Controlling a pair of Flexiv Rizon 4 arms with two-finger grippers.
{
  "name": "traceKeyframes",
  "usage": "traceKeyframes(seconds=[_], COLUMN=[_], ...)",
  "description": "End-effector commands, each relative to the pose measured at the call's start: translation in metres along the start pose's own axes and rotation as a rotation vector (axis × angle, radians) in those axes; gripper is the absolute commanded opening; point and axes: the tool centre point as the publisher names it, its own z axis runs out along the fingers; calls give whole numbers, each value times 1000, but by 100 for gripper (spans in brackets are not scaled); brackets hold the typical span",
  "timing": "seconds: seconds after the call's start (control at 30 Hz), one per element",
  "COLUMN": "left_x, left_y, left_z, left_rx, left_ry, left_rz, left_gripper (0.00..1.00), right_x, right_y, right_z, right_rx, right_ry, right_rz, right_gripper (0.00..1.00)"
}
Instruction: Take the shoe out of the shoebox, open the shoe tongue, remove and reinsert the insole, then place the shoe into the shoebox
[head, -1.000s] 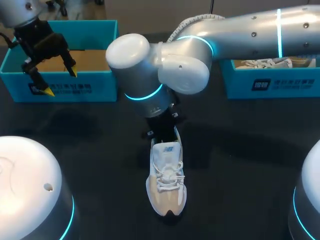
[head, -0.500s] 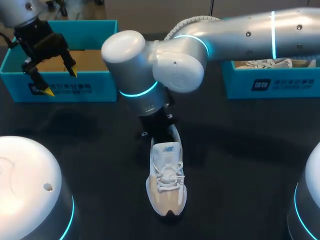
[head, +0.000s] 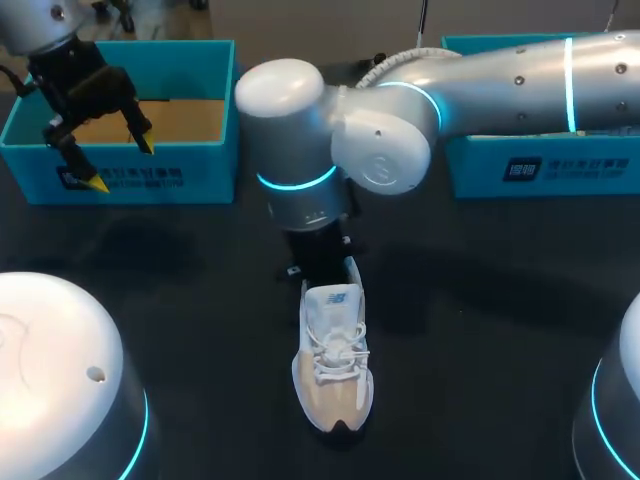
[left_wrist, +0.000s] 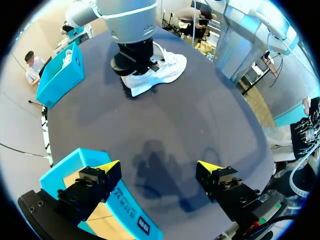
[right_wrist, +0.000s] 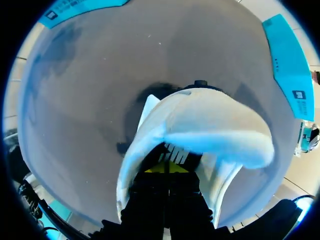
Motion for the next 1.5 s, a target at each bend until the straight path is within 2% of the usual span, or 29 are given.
traceKeyframes(seconds=[0.03,0.3,0.57,0.67,0.7,0.73,0.77,1.2,1.5], left_x=[0,0,0,0,0,0,0,0,0], left_y=[0,0,0,0,0,0,0,0,0], left_z=[-1,-1,-1,-1,-1,-1,-1,-1,-1], left_rx=[-1,-1,-1,-1,-1,-1,-1,-1,-1], left_ry=[1,1,1,1,1,1,1,1,1], left_rz=[0,0,0,0,0,0,0,0,0], left_gripper=[100,100,100,100,100,100,100,100,100], right_x=[-4,-6,-13,-10,-9,-9,-8,1,9], right_y=[1,-16,-30,-32,-32,-32,-33,-27,-42], right_z=[-2,-40,-42,-42,-41,-40,-39,-41,-44], right_rx=[0,-50,-63,-62,-58,-58,-59,-55,-43], right_ry=[38,-1,22,29,32,37,41,46,47], right_rz=[1,51,161,167,170,173,174,173,197], right_gripper=[0,0,0,32,47,82,100,100,100])
